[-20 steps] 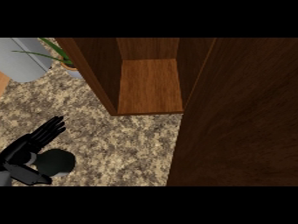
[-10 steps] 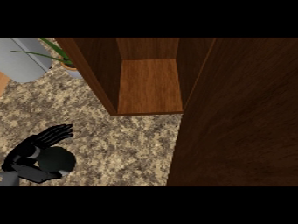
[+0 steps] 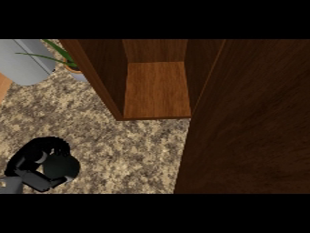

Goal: Pick up the wine, place it into the cabinet and close the cabinet

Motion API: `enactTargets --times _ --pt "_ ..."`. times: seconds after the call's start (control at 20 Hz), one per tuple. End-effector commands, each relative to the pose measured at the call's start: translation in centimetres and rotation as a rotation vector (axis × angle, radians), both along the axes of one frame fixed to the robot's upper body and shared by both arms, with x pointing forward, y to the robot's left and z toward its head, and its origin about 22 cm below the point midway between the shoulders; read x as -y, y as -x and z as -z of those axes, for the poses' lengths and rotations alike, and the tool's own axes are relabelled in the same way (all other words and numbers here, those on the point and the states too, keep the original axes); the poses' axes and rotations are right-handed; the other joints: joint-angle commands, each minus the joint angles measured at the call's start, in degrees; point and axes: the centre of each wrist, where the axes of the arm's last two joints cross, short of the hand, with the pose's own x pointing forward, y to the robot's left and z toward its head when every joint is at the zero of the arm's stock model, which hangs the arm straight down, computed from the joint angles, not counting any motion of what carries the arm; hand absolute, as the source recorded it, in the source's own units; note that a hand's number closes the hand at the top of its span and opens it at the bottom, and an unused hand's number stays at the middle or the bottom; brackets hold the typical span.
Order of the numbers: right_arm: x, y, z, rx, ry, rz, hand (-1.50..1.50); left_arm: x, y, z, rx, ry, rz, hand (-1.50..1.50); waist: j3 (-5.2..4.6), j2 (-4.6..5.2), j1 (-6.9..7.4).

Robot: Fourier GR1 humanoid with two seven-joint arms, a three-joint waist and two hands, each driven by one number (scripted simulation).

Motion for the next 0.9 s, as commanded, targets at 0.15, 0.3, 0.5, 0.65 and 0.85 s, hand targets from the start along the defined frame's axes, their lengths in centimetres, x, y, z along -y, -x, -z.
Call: enactTargets --times 0.15,0.3,0.5,0.65,0.85 --pt "1.2 2.5 -1.6 0.04 -0.026 0.005 -1.5 3.7 3.6 4.4 0.069 0.124 -0.348 1.5 -0.33 -0.17 1.17" --pt "1.5 3.2 -1.6 0.029 -0.041 0.006 -1.5 7.3 3.5 4.9 0.09 0.138 -0.44 1.5 -0.2 -0.16 1.18" --pt "1.4 4.2 -1.7 0.049 -0.057 0.022 -1.5 8.1 0.9 3.3 0.127 0.139 -0.404 1.5 -0.26 0.14 1.04" --pt "1.8 4.3 -1.8 0.037 -0.041 0.029 -1.5 10.0 2.2 3.3 0.121 0.184 -0.352 1.5 -0.23 0.04 1.33" --pt "2.0 3.7 -1.7 0.067 -0.022 0.037 -1.5 12.9 1.9 1.7 0.131 0.209 -0.314 1.5 -0.21 0.09 1.65"
